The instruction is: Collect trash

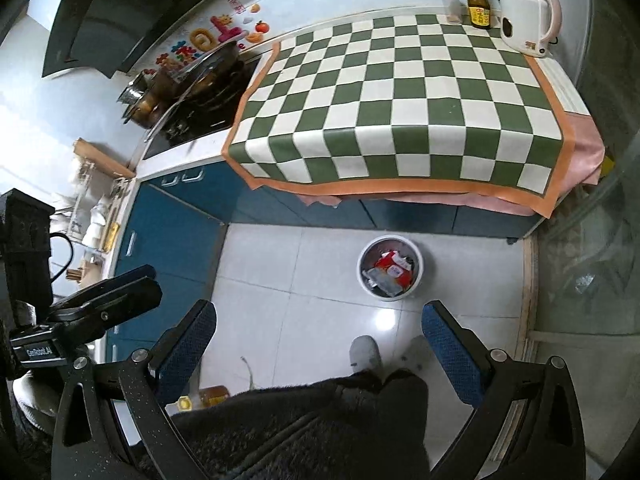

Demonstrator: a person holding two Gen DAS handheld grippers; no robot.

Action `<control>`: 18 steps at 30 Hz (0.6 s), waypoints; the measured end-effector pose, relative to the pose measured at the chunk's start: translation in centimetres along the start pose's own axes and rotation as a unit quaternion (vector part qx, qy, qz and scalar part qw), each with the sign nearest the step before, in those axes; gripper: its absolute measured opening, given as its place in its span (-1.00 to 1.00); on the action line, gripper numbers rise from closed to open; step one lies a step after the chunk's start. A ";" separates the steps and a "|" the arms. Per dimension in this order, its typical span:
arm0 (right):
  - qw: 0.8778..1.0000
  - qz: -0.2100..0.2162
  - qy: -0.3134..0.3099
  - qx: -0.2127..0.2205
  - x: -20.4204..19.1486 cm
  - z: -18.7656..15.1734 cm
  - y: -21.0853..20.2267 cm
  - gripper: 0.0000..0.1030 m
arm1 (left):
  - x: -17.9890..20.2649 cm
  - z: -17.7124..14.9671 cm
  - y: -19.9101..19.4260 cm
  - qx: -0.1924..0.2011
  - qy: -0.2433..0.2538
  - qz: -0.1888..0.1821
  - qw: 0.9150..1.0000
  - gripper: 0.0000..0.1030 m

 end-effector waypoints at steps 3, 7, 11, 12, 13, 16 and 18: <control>1.000 -0.002 0.001 -0.002 -0.3 -0.4 -0.3 1.00 | 0.0 -0.3 -0.6 0.001 0.003 0.004 1.000 1.00; 1.000 0.002 0.004 -0.008 -0.2 -0.7 -0.2 1.00 | -0.3 -0.5 -0.9 -0.001 -0.001 0.004 1.000 1.00; 1.000 0.005 0.006 -0.015 -0.3 -1.0 0.1 1.00 | -0.7 -0.8 -0.9 -0.005 -0.004 0.003 1.000 1.00; 1.000 0.005 0.005 -0.017 -0.3 -1.1 0.2 1.00 | -0.7 -0.9 -0.8 -0.006 -0.006 0.003 1.000 1.00; 1.000 0.005 0.004 -0.018 -0.3 -1.1 0.2 1.00 | -0.8 -1.0 -0.8 -0.007 -0.007 0.003 1.000 1.00; 1.000 0.007 0.005 -0.020 -0.4 -1.3 0.2 1.00 | -0.9 -1.2 -0.8 -0.007 -0.008 0.002 1.000 1.00; 1.000 0.008 0.006 -0.021 -0.3 -1.4 0.2 1.00 | -0.8 -1.3 -0.8 -0.006 -0.008 0.001 1.000 1.00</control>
Point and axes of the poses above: each gripper's, at about its wrist camera, not at the fingertips, and y roughly the way its jaws point, x to its right, z to its top, the point moved 2 cm from there along y, roughly the way its jaws point, and after that the axes turned 10 degrees about -y, right-handed, at the moved point
